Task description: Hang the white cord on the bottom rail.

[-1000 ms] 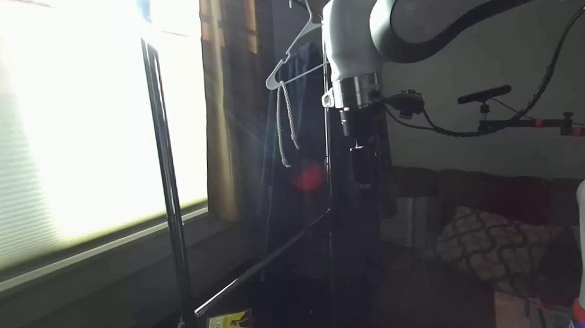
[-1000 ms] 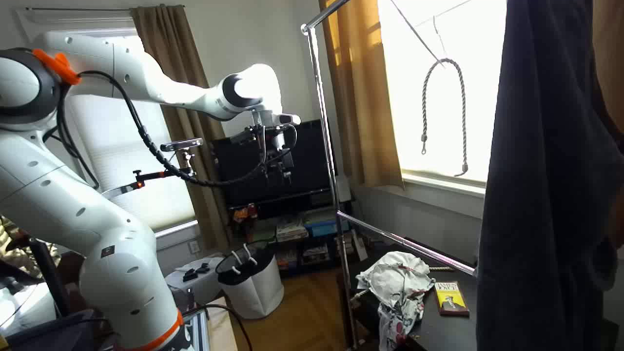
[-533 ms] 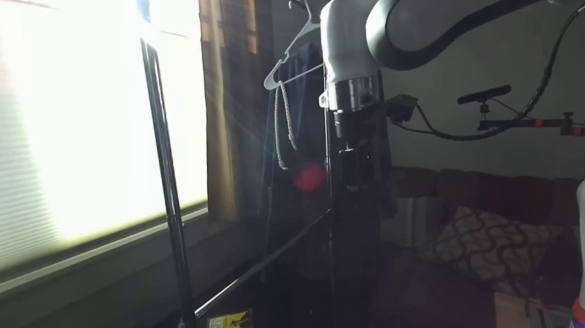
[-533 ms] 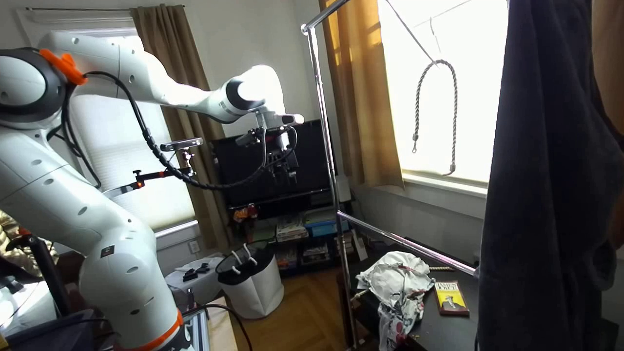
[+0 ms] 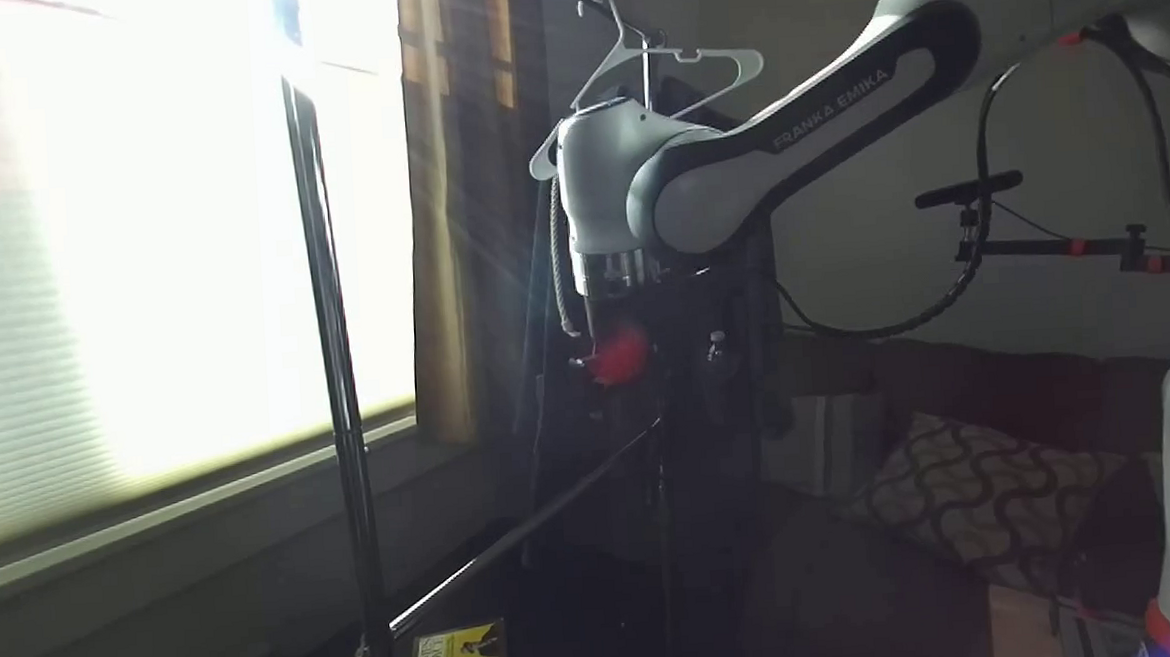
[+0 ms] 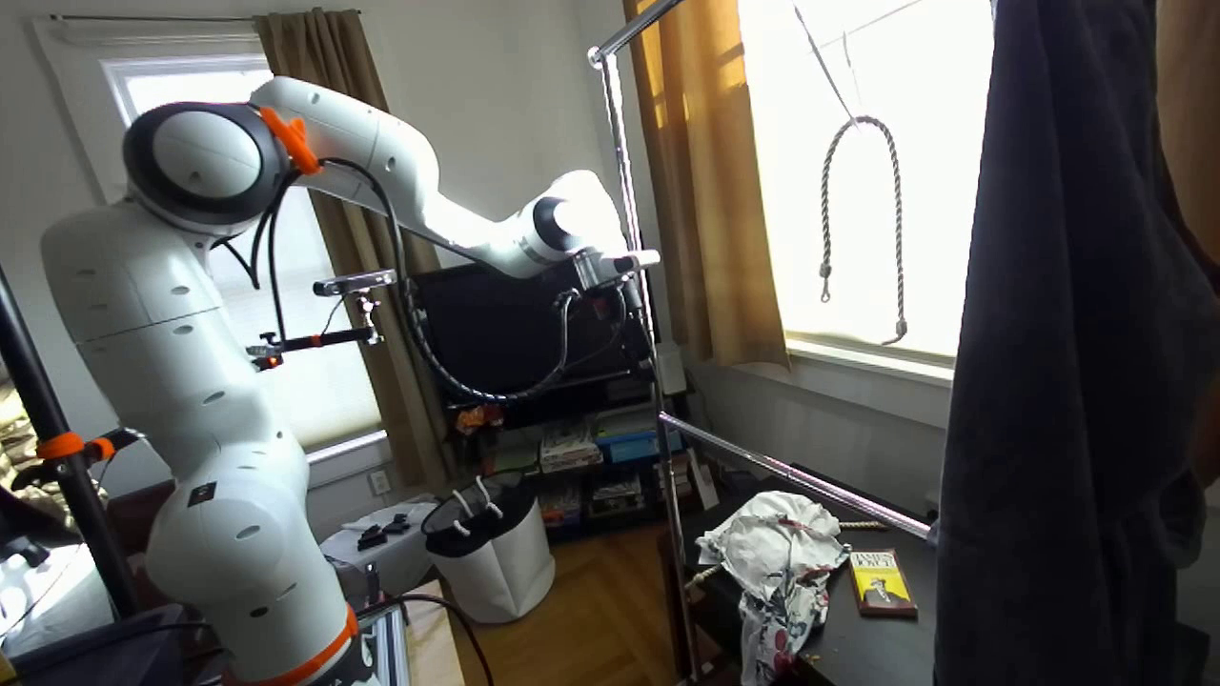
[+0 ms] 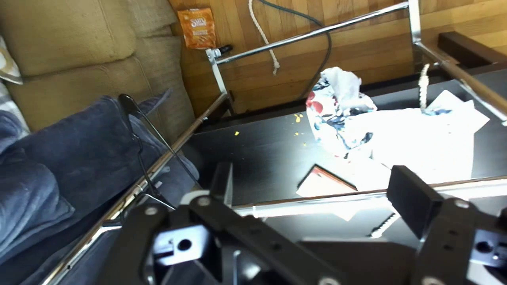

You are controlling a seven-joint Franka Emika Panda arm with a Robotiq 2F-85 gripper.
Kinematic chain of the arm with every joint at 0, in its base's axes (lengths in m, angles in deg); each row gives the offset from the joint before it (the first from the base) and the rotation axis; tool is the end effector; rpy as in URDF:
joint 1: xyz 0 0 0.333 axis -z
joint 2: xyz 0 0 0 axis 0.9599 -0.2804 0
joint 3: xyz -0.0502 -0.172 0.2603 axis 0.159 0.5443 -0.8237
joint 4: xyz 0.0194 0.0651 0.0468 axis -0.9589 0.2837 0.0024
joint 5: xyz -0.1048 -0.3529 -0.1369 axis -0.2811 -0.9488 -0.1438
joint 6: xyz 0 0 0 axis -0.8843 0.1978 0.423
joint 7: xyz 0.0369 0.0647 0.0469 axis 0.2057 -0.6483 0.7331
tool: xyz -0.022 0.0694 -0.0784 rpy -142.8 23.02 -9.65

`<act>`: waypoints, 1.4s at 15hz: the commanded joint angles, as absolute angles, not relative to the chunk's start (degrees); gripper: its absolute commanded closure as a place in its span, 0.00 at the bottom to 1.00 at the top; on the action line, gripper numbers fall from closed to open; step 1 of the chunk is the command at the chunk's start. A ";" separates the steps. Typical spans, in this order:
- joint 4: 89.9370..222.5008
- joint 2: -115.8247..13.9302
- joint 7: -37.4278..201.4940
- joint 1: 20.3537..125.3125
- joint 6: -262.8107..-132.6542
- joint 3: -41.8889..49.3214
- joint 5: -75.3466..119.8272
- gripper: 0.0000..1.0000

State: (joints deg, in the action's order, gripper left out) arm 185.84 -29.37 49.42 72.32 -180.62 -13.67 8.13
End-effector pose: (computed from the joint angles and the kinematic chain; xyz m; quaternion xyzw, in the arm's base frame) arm 0.5099 0.1206 0.4498 0.9819 -0.1256 0.0647 0.1264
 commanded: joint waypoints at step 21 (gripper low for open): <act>190.50 -36.68 79.79 77.78 -185.36 2.26 20.05 0.00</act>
State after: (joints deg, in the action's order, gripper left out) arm 187.01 -35.81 71.73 76.01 -184.03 -0.15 14.58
